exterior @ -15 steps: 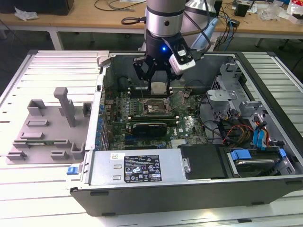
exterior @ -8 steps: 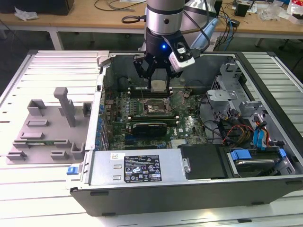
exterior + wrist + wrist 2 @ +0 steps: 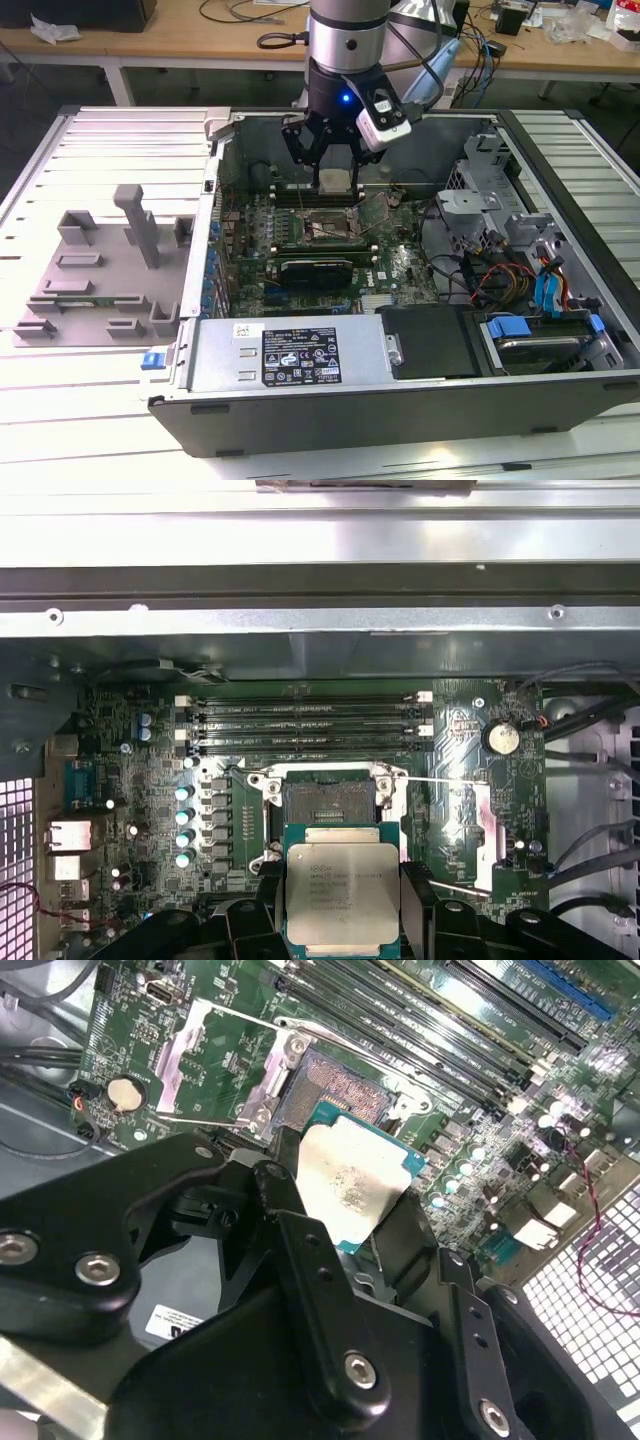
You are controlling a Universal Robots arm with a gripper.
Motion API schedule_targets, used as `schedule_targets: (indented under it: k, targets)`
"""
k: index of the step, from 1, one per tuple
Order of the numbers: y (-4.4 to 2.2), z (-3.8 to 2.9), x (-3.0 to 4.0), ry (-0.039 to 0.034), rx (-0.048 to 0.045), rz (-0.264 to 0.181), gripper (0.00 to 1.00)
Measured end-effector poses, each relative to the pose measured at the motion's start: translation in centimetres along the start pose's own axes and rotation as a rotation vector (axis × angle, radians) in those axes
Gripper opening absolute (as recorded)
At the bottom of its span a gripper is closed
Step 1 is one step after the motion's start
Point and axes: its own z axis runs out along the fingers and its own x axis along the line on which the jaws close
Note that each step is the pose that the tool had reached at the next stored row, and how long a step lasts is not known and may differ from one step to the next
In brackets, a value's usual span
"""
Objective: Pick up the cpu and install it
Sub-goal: 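Place the cpu into insertion slot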
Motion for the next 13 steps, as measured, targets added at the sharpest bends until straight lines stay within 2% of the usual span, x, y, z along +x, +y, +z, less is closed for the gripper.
schedule_targets:
  k: [5, 7, 10, 11, 13]
  targets:
    - [0.06, 0.00, 0.00, 0.0000, -0.0001, 0.000, 0.55]
    - [0.06, 0.00, 0.00, -0.0006, 0.0003, 0.015, 0.55]
    - [0.06, 0.00, 0.00, -0.0033, 0.0020, 0.085, 0.55]
    - [0.06, 0.00, 0.00, -0.0047, 0.0029, 0.121, 0.55]
    - [0.06, 0.00, 0.00, -0.0060, 0.0037, 0.154, 0.55]
